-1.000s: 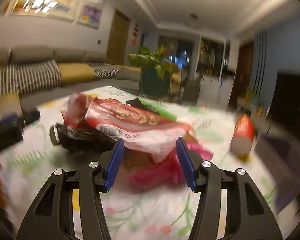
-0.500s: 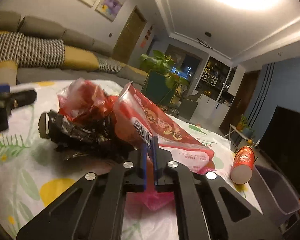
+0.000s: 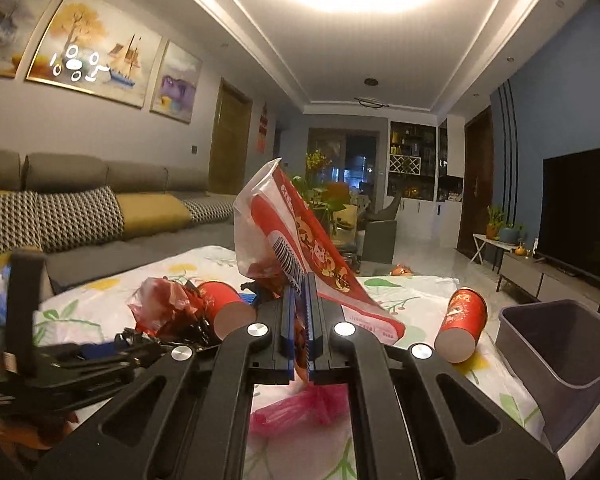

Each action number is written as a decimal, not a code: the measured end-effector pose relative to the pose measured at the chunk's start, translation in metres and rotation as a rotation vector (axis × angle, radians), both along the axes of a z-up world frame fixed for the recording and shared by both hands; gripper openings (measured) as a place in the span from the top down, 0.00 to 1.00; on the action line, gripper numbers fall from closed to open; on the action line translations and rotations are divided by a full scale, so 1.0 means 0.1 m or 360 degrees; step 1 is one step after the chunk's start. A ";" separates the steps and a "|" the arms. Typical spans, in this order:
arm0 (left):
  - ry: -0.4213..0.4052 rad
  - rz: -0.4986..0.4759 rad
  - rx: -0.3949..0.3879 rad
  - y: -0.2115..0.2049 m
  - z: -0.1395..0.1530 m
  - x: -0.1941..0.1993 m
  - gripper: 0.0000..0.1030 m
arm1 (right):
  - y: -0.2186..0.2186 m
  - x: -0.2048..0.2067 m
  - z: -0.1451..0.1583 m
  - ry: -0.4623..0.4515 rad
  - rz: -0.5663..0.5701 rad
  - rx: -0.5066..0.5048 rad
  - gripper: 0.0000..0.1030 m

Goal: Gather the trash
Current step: 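Close the left gripper on the black plastic bag while the right holds the snack bag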

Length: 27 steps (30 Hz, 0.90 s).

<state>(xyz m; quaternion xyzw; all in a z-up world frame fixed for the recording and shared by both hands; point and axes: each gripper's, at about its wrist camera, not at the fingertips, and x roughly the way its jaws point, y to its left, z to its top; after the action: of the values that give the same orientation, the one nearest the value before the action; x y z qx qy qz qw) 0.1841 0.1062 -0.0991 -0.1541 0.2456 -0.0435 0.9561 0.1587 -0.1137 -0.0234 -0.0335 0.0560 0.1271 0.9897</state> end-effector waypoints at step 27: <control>-0.0400 -0.0237 -0.0004 -0.54 0.79 -0.48 0.98 | -0.58 -0.40 0.12 -0.0079 -0.0159 0.0221 0.95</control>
<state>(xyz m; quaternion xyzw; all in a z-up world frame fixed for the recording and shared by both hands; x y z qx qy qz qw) 0.1357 0.0524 -0.0197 -0.1299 0.1347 -0.1335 0.9732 0.1183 -0.1720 -0.0113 0.0348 0.0242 0.0803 0.9959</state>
